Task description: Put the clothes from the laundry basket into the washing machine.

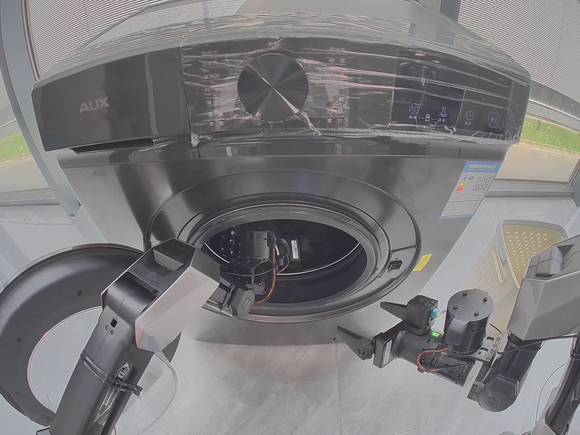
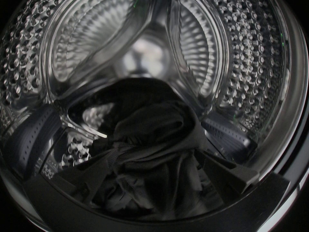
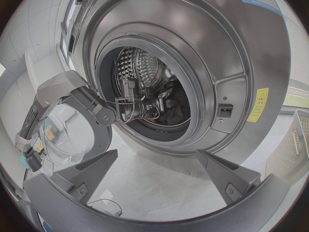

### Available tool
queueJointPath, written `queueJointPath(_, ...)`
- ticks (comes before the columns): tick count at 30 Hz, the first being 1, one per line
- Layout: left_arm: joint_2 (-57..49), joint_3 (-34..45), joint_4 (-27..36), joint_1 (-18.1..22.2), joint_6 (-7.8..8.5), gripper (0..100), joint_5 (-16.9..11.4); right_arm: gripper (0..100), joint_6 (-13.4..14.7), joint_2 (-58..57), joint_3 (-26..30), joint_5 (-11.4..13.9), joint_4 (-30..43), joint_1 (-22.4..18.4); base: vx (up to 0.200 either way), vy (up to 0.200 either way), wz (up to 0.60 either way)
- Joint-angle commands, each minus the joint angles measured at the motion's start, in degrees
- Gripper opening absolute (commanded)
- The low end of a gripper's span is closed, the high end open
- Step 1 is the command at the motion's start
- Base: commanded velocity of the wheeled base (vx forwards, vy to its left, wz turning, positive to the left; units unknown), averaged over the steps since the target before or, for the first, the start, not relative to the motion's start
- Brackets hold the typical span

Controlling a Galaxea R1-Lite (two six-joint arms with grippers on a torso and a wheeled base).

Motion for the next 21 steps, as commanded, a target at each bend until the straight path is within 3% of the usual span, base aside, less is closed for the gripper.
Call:
queueJointPath(1, -3.84, 5.66, 0.62, -0.90, -0.45, 100, -0.55, 100, -0.01, 0.04, 0.08, 0.00, -0.58, -0.15, 0.000, 0.000, 0.00)
queueJointPath(8, -13.33, 16.47, 2.99, -3.27, -0.27, 100, -0.82, 100, -0.01, 0.04, 0.08, 0.00, -0.58, -0.15, 0.000, 0.000, 0.00)
queueJointPath(21, -22.38, 32.11, 1.41, -7.93, -0.18, 100, -0.73, 100, -0.10, -0.05, 0.17, 0.00, -0.58, -0.15, 0.000, 0.000, 0.00)
